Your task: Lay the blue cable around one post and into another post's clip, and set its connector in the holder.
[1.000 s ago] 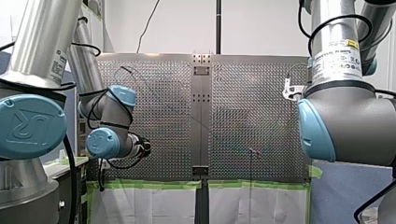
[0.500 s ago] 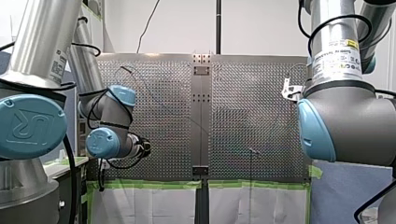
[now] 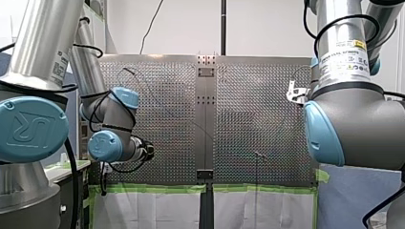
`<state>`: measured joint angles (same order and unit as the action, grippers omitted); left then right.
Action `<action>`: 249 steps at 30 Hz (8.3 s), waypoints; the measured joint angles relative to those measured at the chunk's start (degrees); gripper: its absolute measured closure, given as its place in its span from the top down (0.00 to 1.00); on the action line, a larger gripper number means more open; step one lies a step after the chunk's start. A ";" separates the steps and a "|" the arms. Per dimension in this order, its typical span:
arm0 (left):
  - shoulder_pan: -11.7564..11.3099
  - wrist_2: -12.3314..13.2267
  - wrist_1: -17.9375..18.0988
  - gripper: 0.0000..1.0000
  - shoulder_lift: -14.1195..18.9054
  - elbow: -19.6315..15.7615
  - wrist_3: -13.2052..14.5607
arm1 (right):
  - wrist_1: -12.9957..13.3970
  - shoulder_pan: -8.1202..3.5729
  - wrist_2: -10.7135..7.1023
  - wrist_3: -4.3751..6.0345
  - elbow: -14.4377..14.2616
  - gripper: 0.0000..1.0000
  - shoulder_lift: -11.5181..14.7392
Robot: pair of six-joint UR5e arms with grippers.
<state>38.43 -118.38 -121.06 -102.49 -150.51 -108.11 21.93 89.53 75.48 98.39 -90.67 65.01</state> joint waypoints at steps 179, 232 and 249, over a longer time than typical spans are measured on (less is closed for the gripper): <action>-0.17 -0.24 -0.41 1.00 -0.02 -0.11 0.27 | 2.17 -6.48 -23.36 -1.01 9.86 0.00 -6.51; -0.19 -0.31 -0.40 1.00 -0.01 -0.11 0.27 | -1.81 -5.90 -22.55 -5.21 13.09 1.00 -7.28; -0.32 -0.31 -0.37 1.00 -0.01 -0.11 0.27 | -1.81 -5.90 -22.55 -5.21 13.09 1.00 -7.28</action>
<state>38.11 -118.69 -121.43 -102.50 -150.62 -107.84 20.12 83.63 52.94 93.18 -77.58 57.74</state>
